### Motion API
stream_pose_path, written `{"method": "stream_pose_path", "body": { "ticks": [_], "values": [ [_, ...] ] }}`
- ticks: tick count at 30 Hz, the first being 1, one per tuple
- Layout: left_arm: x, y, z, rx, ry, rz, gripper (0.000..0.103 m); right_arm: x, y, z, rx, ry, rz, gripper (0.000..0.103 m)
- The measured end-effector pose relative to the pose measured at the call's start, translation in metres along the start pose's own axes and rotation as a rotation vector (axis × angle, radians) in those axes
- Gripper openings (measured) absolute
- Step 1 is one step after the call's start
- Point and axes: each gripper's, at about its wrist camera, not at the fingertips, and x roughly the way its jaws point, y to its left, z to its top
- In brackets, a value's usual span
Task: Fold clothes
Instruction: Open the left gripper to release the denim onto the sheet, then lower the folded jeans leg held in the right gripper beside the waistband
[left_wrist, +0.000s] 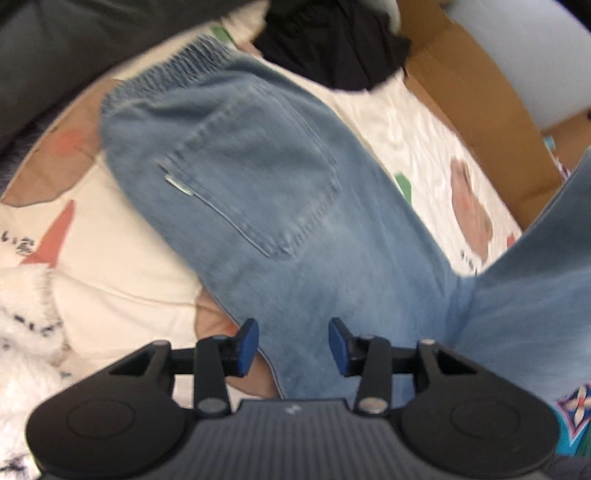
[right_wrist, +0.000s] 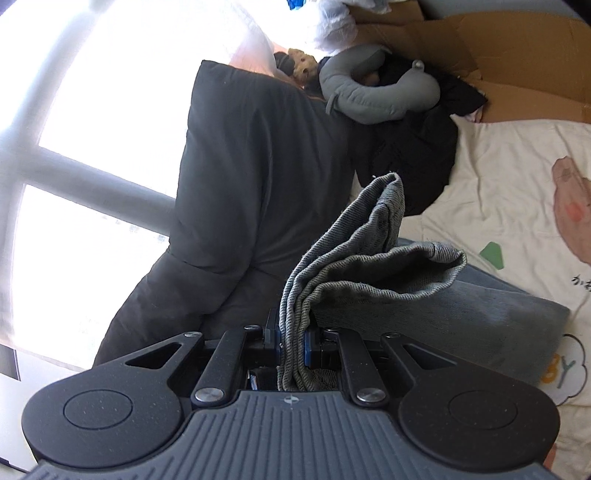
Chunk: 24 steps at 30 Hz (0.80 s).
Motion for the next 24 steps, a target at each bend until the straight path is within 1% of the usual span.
{"method": "stream_pose_path", "body": {
  "ticks": [3, 6, 12, 15, 18, 21, 24],
  "values": [
    [-0.012, 0.012, 0.004, -0.044, -0.035, -0.014, 0.047, 0.027, -0.002, 0.008, 0.008, 0.022, 0.003, 0.010],
    [-0.017, 0.019, 0.008, -0.094, -0.074, -0.035, 0.047, 0.055, -0.006, 0.015, 0.013, 0.058, 0.013, 0.010],
    [-0.025, 0.033, 0.017, -0.145, -0.152, -0.064, 0.048, 0.108, -0.018, 0.022, 0.015, 0.125, 0.034, 0.010],
    [-0.023, 0.038, 0.021, -0.165, -0.179, -0.074, 0.048, 0.135, -0.022, 0.025, 0.014, 0.156, 0.050, 0.010],
    [-0.020, 0.040, 0.021, -0.162, -0.202, -0.097, 0.048, 0.162, -0.027, 0.028, 0.013, 0.188, 0.067, 0.010],
    [-0.017, 0.039, 0.018, -0.157, -0.222, -0.092, 0.048, 0.189, -0.031, 0.031, 0.013, 0.219, 0.083, 0.010],
    [-0.014, 0.043, 0.014, -0.178, -0.236, -0.085, 0.048, 0.215, -0.040, 0.029, 0.020, 0.234, 0.068, 0.010]
  ]
}}
